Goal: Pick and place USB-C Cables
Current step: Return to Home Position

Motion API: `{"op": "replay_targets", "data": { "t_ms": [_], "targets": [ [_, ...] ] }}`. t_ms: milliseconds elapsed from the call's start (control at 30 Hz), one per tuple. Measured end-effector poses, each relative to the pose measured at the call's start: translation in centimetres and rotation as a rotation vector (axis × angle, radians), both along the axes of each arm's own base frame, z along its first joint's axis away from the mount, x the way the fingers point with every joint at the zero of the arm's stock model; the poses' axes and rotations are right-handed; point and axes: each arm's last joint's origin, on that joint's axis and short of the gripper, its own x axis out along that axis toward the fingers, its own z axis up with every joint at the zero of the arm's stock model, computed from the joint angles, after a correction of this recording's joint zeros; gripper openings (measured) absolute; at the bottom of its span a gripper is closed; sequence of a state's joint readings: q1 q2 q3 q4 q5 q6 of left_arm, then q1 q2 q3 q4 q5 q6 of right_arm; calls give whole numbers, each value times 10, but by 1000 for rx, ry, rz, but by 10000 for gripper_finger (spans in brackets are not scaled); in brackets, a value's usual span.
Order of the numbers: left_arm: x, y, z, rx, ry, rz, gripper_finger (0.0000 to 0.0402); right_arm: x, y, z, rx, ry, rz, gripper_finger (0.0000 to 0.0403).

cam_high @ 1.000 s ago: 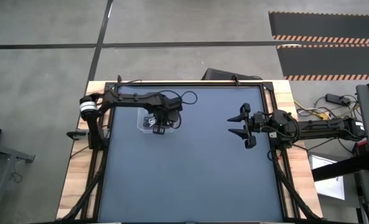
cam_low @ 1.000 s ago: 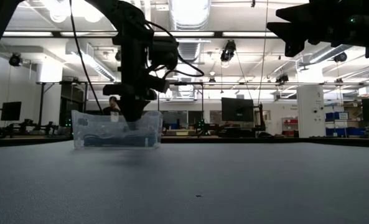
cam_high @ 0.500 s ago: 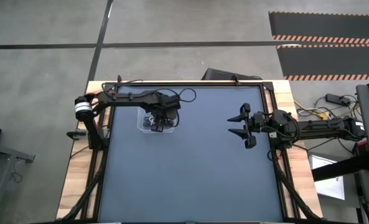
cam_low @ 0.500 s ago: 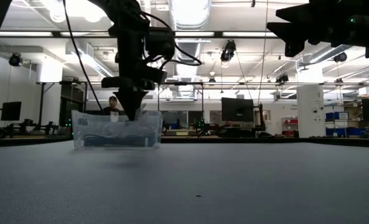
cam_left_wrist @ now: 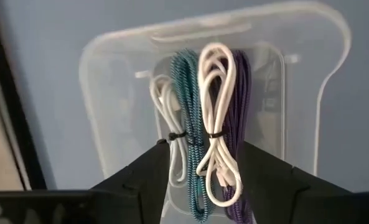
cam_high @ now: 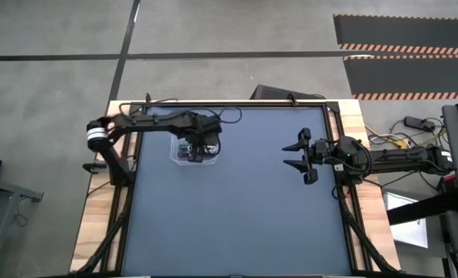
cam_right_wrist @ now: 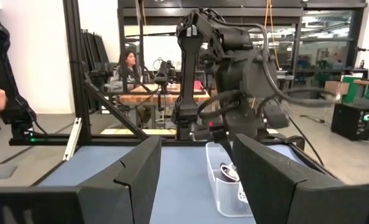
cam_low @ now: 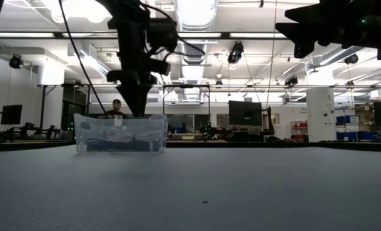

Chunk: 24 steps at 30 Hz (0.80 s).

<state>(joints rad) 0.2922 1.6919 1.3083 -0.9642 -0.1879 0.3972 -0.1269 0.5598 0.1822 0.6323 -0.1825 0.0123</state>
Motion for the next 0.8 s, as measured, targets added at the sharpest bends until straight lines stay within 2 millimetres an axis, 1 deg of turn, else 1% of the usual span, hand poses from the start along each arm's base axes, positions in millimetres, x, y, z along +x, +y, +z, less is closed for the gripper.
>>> {"op": "replay_targets", "data": {
  "t_ms": [167, 267, 367, 467, 633, 700, 800],
  "targets": [
    [-8, -10, 26, 12, -148, 70, 171, 0, 0, 0, -37, -3, -5, 192],
    [-12, -24, 40, 28, -274, 45, 171, 0, 0, 0, -58, -4, -8, 192],
    [-22, -39, 51, 39, -408, -7, 171, 0, 0, 0, -66, -4, -9, 192],
    [-35, -53, 57, 31, -516, -49, 171, 0, 0, -2, -78, 3, -10, 192],
    [-59, -70, 63, -12, -673, -57, 170, 0, 0, -3, -87, 7, -12, 192],
    [-68, -77, 62, -33, -719, -58, 163, 0, 0, -3, -91, 7, -13, 192],
    [-82, -87, 58, -65, -778, -68, 142, -1, 0, -3, -99, 5, -14, 192]
  ]
}}
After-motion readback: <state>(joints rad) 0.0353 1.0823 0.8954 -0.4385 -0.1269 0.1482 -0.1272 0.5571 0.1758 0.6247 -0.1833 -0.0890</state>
